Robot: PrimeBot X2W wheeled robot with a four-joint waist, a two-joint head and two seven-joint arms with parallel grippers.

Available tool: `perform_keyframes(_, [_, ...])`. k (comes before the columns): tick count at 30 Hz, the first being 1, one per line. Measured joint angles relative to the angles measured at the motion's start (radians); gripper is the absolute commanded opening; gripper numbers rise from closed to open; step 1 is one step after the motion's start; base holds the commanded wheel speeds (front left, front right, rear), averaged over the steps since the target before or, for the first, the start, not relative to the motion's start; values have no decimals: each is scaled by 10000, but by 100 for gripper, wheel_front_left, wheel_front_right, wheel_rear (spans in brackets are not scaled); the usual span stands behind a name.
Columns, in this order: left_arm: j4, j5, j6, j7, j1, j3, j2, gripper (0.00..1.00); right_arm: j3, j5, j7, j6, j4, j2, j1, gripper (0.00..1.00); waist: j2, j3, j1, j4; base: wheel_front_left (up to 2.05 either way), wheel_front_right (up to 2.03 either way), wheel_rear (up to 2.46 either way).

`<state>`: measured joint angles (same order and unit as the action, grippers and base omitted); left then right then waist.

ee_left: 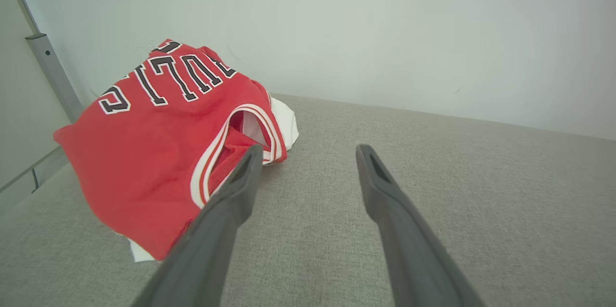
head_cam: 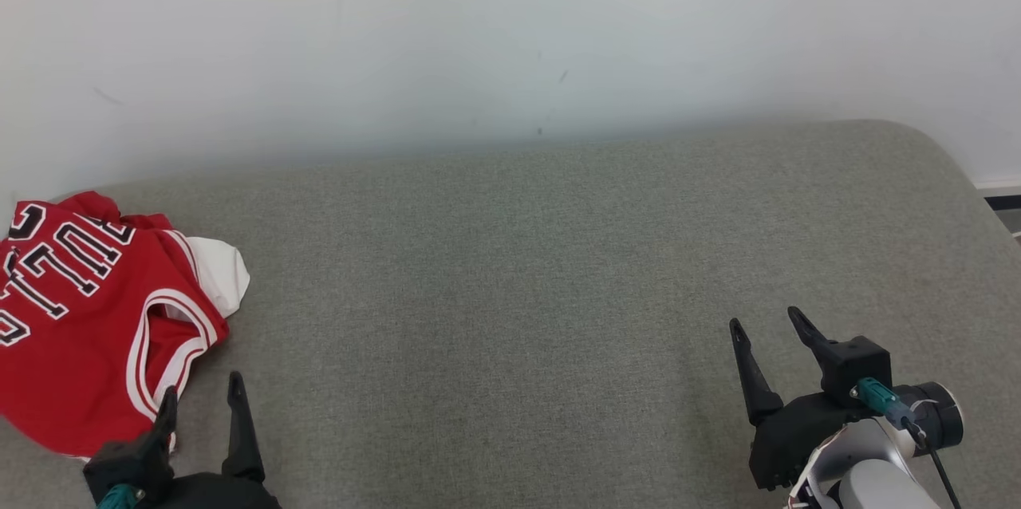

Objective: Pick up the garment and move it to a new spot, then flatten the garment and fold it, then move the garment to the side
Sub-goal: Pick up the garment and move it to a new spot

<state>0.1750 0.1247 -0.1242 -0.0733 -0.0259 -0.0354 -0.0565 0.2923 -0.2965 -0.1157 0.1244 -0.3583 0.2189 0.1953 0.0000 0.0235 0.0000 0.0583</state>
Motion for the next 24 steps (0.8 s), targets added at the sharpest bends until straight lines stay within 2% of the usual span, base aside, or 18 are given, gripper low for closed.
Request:
perform_keyframes(13, [-171, -205, 2, 127, -17, -67, 67, 100, -219, -6, -71, 0, 165, 6, -67, 100, 1, -54, 0, -766, 0, 0, 0])
perform_keyframes(23, [-301, -382, 0, 290, -4, 21, 92, 100, -71, -8, -73, -10, 270, -38, -79, 100, 0, -28, 0, -1955, 0, 0, 0])
perform_keyframes(24, [-311, -405, 0, 311, -6, 2, 105, 100, -25, -8, -73, -13, 272, -82, -77, 100, 1, -15, 0, -2227, 0, 0, 0])
